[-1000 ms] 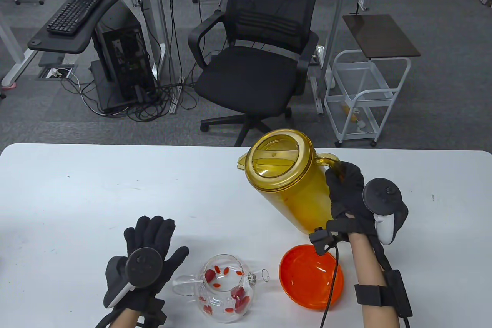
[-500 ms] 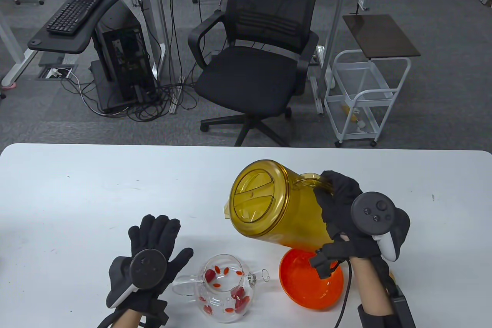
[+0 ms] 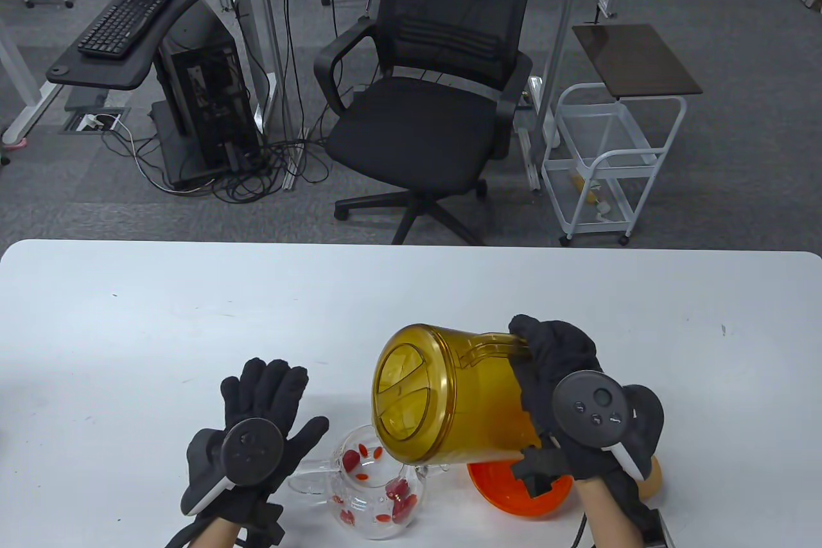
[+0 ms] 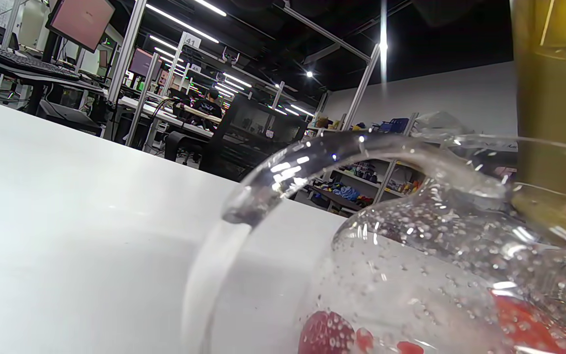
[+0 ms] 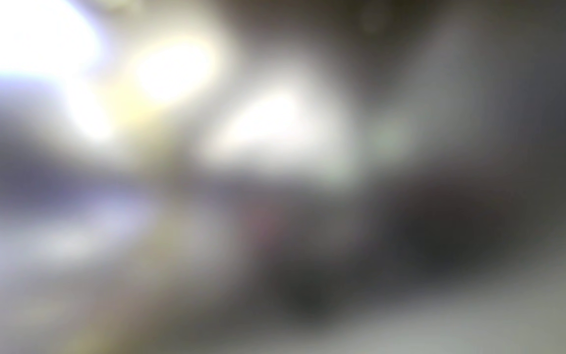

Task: Make wolfberry and red date tea

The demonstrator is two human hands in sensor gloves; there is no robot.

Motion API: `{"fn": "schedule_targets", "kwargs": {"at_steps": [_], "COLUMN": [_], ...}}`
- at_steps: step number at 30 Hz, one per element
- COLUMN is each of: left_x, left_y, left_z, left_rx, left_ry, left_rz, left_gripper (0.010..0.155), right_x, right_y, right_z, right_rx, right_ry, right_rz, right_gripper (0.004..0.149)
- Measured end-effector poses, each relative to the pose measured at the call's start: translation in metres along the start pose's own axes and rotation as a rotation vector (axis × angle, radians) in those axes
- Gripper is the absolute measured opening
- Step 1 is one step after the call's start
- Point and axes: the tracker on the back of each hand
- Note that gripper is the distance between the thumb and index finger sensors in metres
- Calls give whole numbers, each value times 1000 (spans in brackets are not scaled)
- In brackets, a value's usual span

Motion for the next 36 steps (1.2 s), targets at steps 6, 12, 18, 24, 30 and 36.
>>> {"fn": "schedule_targets", "kwargs": {"at_steps": [6,12,18,24,30,36], "left_x": [-3,-4,-5,-6,-7,-8], "left_y": [0,0,0,0,0,0], "left_z": [0,0,0,-1,0,0], "left_rx": [1,3,8,12,11,14], "left_ry": [0,2,3,-7,-10,-17], "left_rz": [-11,-13,-15,-16,-17,-18], "left_gripper": [78,79,79,79,79,78], "right_x": [-14,-29,-38,-43,-43,-44], "right_y": [11,19,25,32,36,38], "right_z": [1,3,7,10,14,17], "right_rx": [48,73,91,115,130,134], "right_ry": [75,178,250,289,296,323], "right_rz": [-52,-96,-117,-135,-146,-170], "right_gripper": [41,41,41,41,42,42]}}
Point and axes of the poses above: the tracker on the back of each hand, its own x axis roughly to the little-finger side, its own y axis roughly from the fingertips to the wrist, z = x × y
